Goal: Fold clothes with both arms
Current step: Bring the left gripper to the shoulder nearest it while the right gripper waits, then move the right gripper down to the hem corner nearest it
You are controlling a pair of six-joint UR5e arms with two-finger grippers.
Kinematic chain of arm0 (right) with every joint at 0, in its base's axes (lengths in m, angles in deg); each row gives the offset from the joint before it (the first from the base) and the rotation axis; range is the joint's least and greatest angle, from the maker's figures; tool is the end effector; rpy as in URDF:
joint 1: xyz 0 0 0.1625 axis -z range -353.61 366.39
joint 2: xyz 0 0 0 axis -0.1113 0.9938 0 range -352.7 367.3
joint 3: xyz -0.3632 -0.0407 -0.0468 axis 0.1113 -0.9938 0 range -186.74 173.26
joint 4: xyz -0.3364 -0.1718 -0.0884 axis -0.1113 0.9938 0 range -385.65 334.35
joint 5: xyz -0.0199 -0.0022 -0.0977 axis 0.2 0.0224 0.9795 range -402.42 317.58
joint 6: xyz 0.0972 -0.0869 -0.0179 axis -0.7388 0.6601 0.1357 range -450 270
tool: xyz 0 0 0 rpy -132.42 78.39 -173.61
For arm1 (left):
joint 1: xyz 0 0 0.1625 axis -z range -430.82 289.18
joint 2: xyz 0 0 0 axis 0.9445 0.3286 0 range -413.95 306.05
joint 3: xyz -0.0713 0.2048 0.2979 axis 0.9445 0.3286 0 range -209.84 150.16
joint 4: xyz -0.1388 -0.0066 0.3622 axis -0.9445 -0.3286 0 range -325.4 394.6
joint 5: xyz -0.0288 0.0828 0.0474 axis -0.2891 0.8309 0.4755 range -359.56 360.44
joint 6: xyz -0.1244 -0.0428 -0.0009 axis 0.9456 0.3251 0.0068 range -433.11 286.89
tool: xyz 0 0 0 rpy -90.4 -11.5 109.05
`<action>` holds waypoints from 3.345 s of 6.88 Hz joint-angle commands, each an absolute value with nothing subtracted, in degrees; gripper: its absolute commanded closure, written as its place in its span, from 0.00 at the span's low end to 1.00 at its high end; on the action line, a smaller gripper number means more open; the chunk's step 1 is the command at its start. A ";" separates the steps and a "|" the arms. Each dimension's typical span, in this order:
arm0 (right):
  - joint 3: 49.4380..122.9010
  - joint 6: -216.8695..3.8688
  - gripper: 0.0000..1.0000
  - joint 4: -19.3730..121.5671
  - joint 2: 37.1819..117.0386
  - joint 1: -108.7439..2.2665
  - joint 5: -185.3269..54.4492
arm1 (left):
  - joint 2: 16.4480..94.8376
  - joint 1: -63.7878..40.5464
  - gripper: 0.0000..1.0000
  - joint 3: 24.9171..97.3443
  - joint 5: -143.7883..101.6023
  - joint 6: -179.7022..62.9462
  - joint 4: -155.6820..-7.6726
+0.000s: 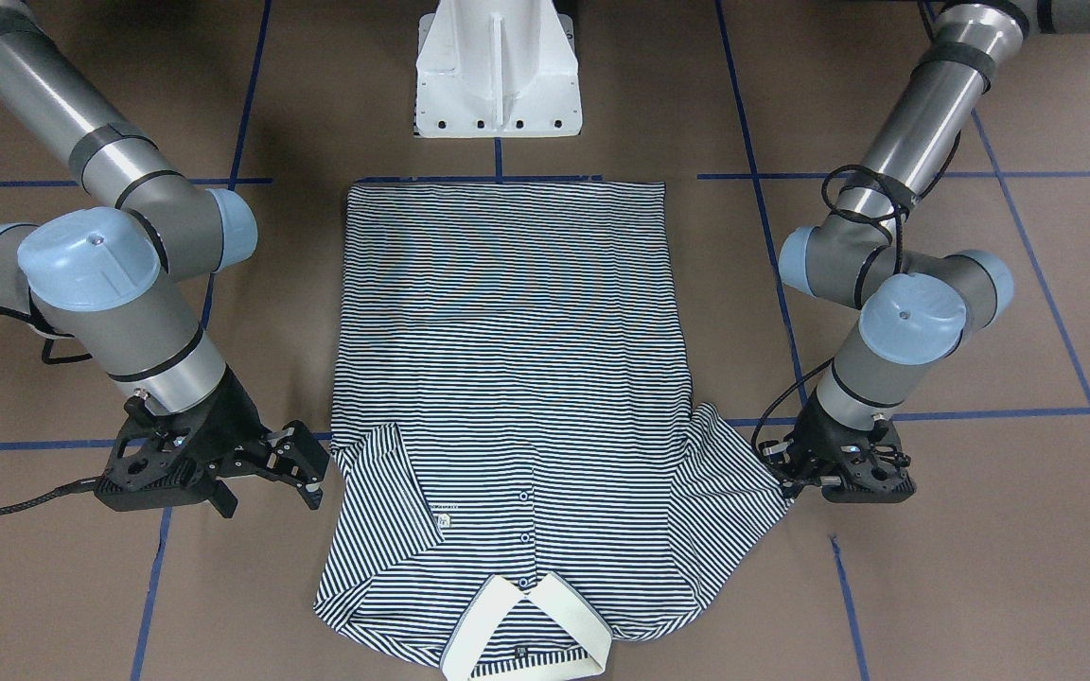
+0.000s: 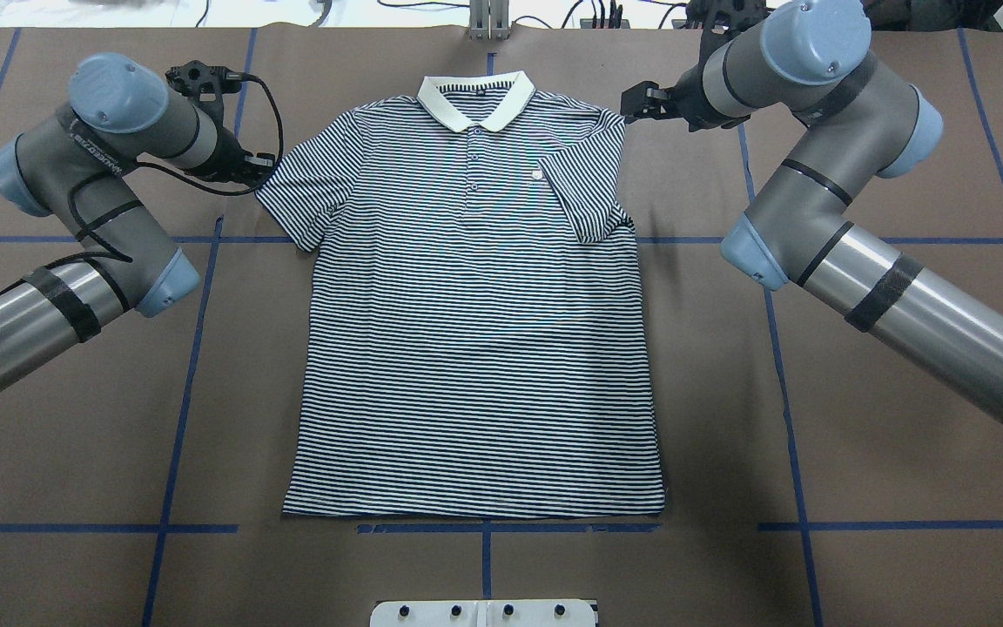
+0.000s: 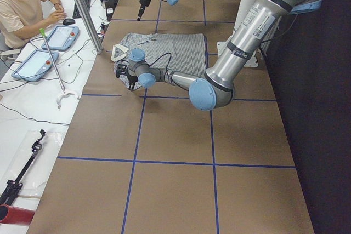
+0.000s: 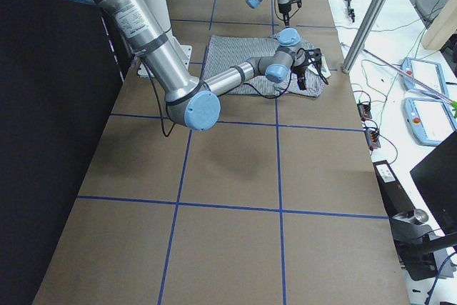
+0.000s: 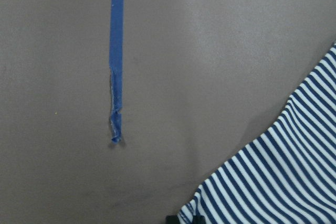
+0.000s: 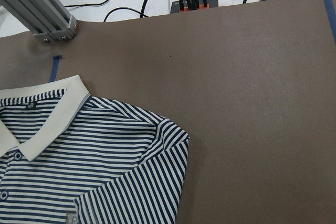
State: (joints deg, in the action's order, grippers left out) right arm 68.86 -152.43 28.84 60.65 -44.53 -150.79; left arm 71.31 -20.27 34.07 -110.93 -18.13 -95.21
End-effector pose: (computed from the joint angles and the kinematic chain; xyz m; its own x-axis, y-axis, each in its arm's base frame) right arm -0.3801 -0.6136 0.3024 0.5614 -0.0055 0.8275 -0.3484 0.9055 0.2424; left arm 0.3981 -0.6181 0.4105 0.6539 0.0464 -0.7552 0.2064 0.9493 0.2371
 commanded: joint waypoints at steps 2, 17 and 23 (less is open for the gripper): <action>68.85 -152.40 0.00 28.84 60.74 -44.58 -150.79 | 72.52 -20.19 1.00 40.27 -111.27 -13.91 -92.85; 104.55 -176.00 0.02 38.99 84.50 -18.29 -132.22 | 66.29 -27.66 0.28 61.57 -105.47 3.27 -90.64; 112.18 -198.72 0.23 55.74 88.16 2.34 -114.57 | 66.19 -27.84 0.23 61.57 -105.12 3.88 -90.64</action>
